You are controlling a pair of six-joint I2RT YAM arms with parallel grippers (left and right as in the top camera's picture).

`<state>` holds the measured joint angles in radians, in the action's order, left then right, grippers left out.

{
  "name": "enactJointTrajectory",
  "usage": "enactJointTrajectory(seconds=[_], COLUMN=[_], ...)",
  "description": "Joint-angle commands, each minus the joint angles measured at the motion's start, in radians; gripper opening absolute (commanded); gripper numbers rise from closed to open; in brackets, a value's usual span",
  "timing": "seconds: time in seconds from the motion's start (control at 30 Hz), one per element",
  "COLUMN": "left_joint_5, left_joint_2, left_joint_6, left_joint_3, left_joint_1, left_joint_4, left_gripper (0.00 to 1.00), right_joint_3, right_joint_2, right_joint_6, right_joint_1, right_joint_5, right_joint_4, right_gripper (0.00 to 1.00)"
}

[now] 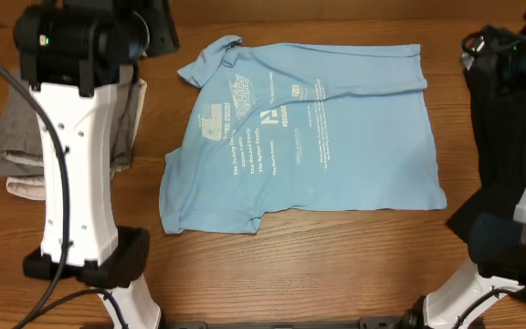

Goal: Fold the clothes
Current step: 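Withdraw both grippers to the shirt's left and right sides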

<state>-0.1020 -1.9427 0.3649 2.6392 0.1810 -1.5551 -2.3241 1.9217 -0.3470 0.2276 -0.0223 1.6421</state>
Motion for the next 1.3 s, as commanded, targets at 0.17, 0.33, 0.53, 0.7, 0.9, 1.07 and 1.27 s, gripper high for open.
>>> enactJointTrajectory(seconds=[0.17,0.33,0.53,0.7,0.9,1.07,1.27], left_joint_5=[0.017,0.025,0.024,0.025,0.073,0.164,0.208], left_joint_2=[0.107,0.105,0.105,0.105,0.105,0.105,0.105], left_joint_6=[0.036,0.043,0.043,0.041,0.040,0.016,-0.014], left_joint_3=[-0.032,-0.096,-0.298,-0.510,-0.700,-0.811,-0.911], left_joint_1=[0.089,0.093,0.093,0.084,0.006,-0.084,-0.163], left_joint_4=[-0.135,-0.134,-0.101,0.030,0.139,0.210,0.264], left_gripper=[0.62,0.67,0.68,0.71,0.73,0.73,0.73], right_joint_3=[0.169,0.468,0.770,0.962,1.135,1.223,1.321], right_joint_2=[-0.091,-0.099,-0.098,-0.096,-0.091,-0.076,-0.058], right_joint_6=[-0.013,-0.018,-0.053,-0.078,-0.077,-0.135,-0.138], right_joint_1=[-0.022,-0.019,0.026,0.050,0.060,0.100,0.189], right_joint_5=[-0.031,-0.003,-0.024,-0.032,-0.031,0.034,0.051], right_joint_4=[0.052,-0.019,-0.257,-0.445,-0.604,-0.713,-0.836], right_gripper=[0.04,0.04,0.04,0.04,0.04,0.04,0.04])
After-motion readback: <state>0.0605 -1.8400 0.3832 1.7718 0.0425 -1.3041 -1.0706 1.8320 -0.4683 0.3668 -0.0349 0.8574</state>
